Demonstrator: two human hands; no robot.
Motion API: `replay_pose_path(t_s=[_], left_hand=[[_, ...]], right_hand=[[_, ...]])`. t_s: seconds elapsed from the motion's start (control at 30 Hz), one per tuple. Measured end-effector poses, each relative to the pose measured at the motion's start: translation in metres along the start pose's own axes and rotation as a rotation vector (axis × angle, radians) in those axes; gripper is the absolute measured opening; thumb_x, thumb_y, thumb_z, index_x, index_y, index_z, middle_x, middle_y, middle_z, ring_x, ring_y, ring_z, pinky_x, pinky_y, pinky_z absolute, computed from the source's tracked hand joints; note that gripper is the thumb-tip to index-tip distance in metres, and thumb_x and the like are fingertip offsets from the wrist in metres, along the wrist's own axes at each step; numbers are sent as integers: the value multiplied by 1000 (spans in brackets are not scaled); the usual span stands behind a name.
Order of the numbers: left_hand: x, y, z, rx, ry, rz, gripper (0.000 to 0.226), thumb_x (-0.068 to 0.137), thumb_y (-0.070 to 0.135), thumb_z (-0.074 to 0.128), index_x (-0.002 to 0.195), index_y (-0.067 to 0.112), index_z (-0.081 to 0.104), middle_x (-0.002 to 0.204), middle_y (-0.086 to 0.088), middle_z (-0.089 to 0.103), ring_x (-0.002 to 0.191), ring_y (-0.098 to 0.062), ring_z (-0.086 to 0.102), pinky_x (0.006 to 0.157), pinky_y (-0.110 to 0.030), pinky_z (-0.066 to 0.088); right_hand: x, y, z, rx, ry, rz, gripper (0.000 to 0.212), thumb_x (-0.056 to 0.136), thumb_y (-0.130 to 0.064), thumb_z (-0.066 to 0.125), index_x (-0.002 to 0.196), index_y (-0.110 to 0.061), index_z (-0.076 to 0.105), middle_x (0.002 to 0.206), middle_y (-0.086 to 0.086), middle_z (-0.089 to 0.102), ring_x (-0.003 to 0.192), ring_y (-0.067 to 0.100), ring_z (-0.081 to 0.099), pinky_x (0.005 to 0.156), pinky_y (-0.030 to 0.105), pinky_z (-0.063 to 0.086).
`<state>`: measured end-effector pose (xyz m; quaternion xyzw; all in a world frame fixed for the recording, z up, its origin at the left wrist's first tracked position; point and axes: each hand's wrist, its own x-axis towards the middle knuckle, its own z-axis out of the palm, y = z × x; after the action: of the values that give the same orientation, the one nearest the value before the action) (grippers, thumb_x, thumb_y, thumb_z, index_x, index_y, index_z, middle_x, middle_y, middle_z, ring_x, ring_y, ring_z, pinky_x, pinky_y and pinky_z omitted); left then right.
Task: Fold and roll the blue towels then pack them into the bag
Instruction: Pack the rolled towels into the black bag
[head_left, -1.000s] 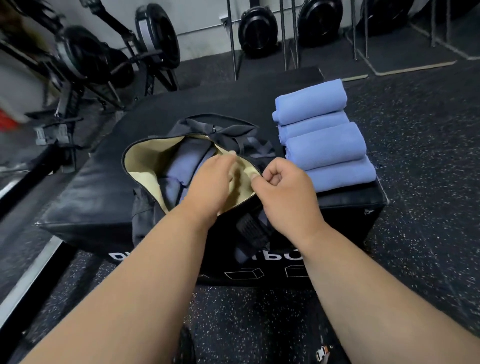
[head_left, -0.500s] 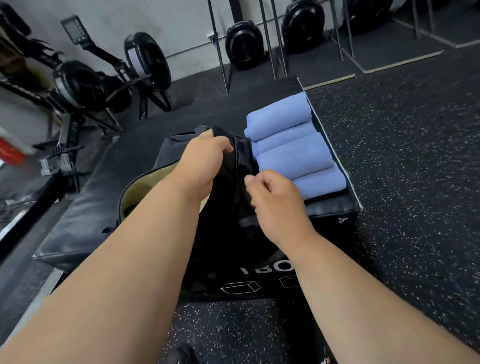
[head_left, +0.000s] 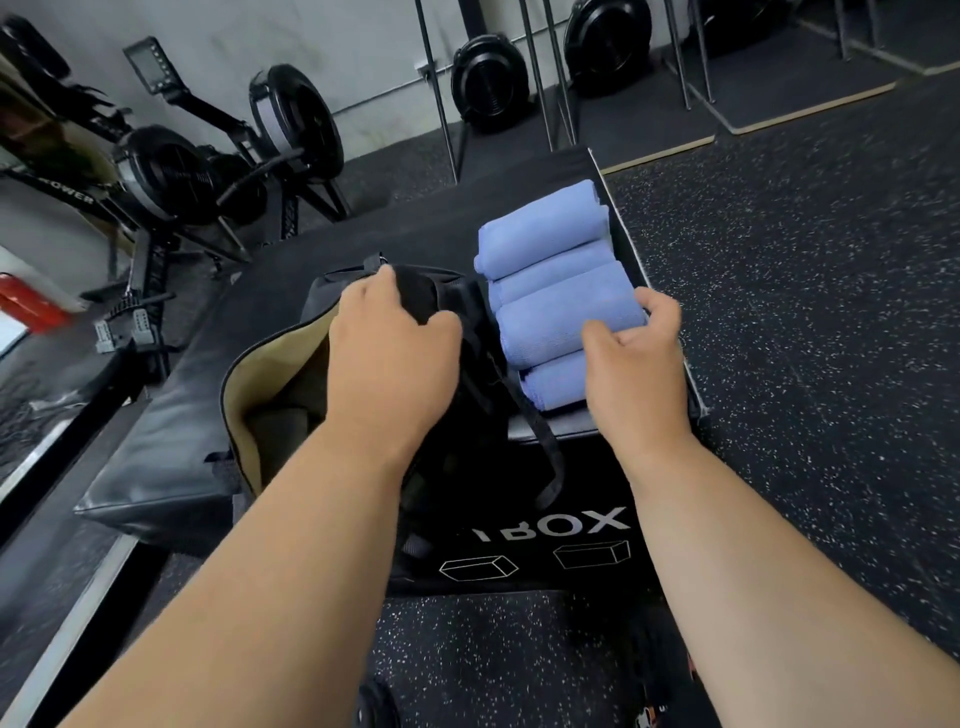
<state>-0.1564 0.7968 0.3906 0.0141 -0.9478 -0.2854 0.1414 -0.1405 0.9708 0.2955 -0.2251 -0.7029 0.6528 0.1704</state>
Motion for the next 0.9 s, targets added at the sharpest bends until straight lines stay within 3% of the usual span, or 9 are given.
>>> replay_pose_path(t_s=[0.07,0.13,0.2,0.27,0.37,0.5,0.6,0.73,0.9], left_hand=[[-10,10,7,122,47,140,62,86,27,57,147,13,55,150,-9,53,139,-29,46,121,-39,35],[-16,21,19,123,32,269,58,85,23,57,143,17,59,143,-8,60,133,-29,51,112,-36,40],[-19,28,32,70,-110,247,35,83,27,52,113,22,67,112,-5,70,107,-30,63,85,-37,50],[-19,31,44,-27,-286,78,9,88,28,52,91,25,59,87,1,65,83,-24,62,68,-36,48],[-12,27,63,-98,-352,-91,19,94,23,54,78,17,44,74,0,54,67,-21,48,56,-35,32],[2,20,86,-260,-354,-286,21,93,31,51,94,11,56,85,0,62,73,-21,53,60,-33,35],[11,19,99,-363,-333,-367,54,89,47,49,123,8,62,110,-6,71,89,-23,64,68,-33,43],[18,23,107,-477,-274,-443,48,94,42,50,128,11,61,114,-5,70,95,-23,66,67,-32,45],[17,26,111,-567,-180,-426,54,81,38,60,129,14,63,115,-4,73,95,-22,70,70,-30,50]], right_hand=[[0,-3,-1,-14,-6,51,74,85,-38,55,155,-31,32,118,-9,69,109,22,63,94,44,51],[2,-4,0,-12,-4,89,82,79,-45,55,156,-30,33,135,-4,64,119,23,61,102,45,51],[6,-1,3,4,-3,109,85,70,-53,52,151,-33,38,133,0,66,118,27,64,100,51,55],[12,5,4,27,-12,131,83,67,-55,51,147,-38,39,126,0,69,111,28,69,92,55,60],[11,3,1,56,-13,136,65,68,-48,54,132,-39,50,105,-5,73,95,23,73,81,52,63],[12,4,-2,64,-3,130,43,71,-42,55,113,-38,55,91,-7,74,84,20,72,82,49,62],[15,4,-4,42,-4,126,39,70,-43,54,108,-37,52,89,-5,74,82,25,72,83,51,60],[16,6,-6,-43,6,104,32,77,-42,53,108,-35,50,94,-6,71,84,25,69,81,47,57],[21,11,-12,-110,62,71,23,87,-46,56,99,-27,51,93,-5,65,87,26,63,80,44,52]])
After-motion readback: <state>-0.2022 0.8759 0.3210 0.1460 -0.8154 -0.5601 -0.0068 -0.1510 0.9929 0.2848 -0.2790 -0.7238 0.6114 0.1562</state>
